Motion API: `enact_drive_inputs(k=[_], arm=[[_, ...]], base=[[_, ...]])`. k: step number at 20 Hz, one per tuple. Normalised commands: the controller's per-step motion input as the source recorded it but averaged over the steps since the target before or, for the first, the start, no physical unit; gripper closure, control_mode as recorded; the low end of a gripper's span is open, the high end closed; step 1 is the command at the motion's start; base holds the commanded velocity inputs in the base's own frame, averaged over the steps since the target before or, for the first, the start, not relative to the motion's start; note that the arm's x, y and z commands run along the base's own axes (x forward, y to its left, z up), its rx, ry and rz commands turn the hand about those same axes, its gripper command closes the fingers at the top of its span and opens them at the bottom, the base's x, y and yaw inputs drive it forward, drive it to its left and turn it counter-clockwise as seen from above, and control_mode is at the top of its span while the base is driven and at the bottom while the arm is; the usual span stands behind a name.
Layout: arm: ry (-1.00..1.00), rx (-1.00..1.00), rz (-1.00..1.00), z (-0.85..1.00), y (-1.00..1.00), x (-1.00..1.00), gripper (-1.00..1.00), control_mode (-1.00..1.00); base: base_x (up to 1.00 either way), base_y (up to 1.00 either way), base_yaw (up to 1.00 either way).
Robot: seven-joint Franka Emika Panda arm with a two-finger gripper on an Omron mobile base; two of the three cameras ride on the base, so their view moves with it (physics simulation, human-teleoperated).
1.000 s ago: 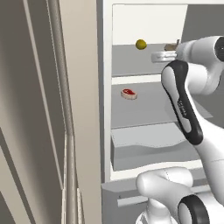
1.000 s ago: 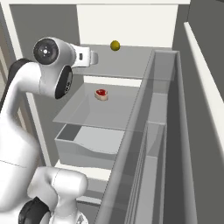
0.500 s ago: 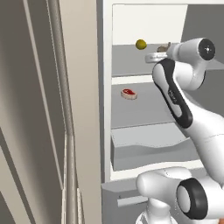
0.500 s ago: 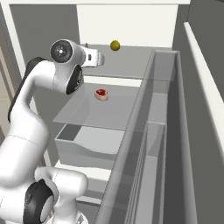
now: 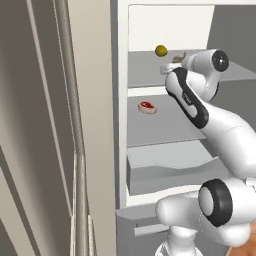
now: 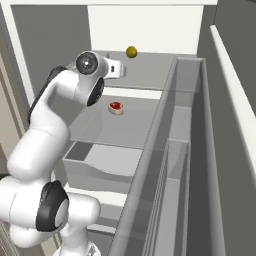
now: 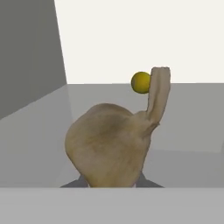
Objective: Transport the steak and garlic to the fridge. Place the steak on the rack containing meat and place the garlic on the rack containing the vegetable, ensuring meats and vegetables are on different racks.
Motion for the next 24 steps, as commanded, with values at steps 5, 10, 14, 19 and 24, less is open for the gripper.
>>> enact_drive_inputs(k=[5,10,14,19,24], arm=[[0.04,0.01,0.0,-0.2,0.0,0.61,1.0,-1.0],[0.1,0.0,0.0,-0.28,0.0,0.61,1.0,-1.0],[0.09,0.0,0.0,-0.21,0.0,0.56,1.0,-1.0],[0.02,0.0,0.0,-0.19,0.0,0.4,1.0,-1.0],[0.0,0.0,0.0,-0.35,0.0,0.2,-1.0,-1.0]], base=[[0.0,0.0,0.0],[0.0,0.0,0.0],[0.0,0.0,0.0],[0.0,0.0,0.0],[0.0,0.0,0.0]])
